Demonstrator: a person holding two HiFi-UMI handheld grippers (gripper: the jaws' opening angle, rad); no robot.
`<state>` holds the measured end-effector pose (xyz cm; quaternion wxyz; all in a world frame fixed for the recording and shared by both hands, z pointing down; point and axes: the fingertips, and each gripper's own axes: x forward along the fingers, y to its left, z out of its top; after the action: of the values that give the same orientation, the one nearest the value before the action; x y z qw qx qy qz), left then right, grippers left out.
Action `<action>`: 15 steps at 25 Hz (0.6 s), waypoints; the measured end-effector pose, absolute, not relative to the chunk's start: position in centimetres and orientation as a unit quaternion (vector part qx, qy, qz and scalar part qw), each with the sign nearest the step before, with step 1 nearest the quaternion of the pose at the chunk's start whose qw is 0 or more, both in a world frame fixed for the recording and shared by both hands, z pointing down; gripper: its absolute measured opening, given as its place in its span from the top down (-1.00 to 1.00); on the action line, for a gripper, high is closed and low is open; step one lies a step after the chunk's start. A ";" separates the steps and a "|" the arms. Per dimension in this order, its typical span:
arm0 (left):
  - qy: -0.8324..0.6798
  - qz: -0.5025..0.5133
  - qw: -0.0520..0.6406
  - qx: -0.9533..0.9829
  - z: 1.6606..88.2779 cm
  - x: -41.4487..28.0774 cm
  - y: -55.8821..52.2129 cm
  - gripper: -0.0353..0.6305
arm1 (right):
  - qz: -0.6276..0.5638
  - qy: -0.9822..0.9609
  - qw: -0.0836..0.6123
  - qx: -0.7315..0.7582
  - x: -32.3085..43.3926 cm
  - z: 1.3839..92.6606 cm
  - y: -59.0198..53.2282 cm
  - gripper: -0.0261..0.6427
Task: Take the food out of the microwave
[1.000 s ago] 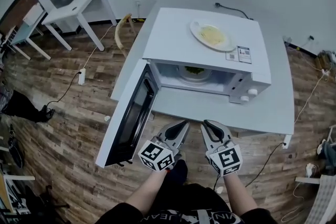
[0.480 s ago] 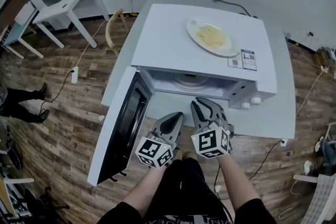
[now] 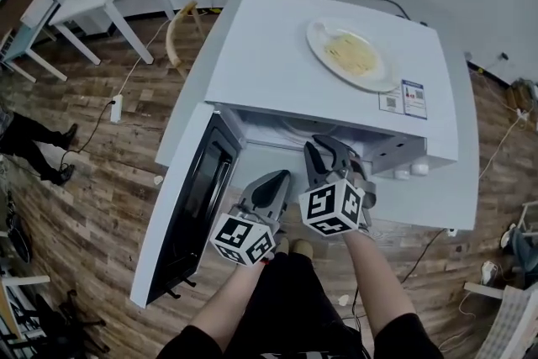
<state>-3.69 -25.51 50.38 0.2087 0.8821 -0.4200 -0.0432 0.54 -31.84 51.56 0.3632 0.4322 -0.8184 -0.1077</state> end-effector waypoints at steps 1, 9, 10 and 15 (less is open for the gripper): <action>-0.419 -0.042 0.209 0.883 50.4 -3.6 -25.6 0.87 | -0.114 -0.814 0.369 0.433 0.6 51.7 -32.1 0.80; -0.420 -0.049 0.206 0.882 49.9 -3.5 -25.1 0.87 | -0.124 -0.799 0.423 0.408 0.2 53.3 -33.8 0.78; -0.421 -0.050 0.207 0.882 49.9 -3.5 -25.0 0.87 | -0.124 -0.799 0.427 0.405 0.1 53.5 -33.9 0.78; -0.425 -0.049 0.208 0.879 49.9 -3.9 -24.5 0.87 | -0.123 -0.802 0.436 0.390 -0.4 53.7 -34.4 0.79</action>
<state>-3.90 -24.55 49.87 0.2082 0.8794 -0.4252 -0.0492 -0.35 -34.42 53.65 0.4360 0.3896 -0.8019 -0.1229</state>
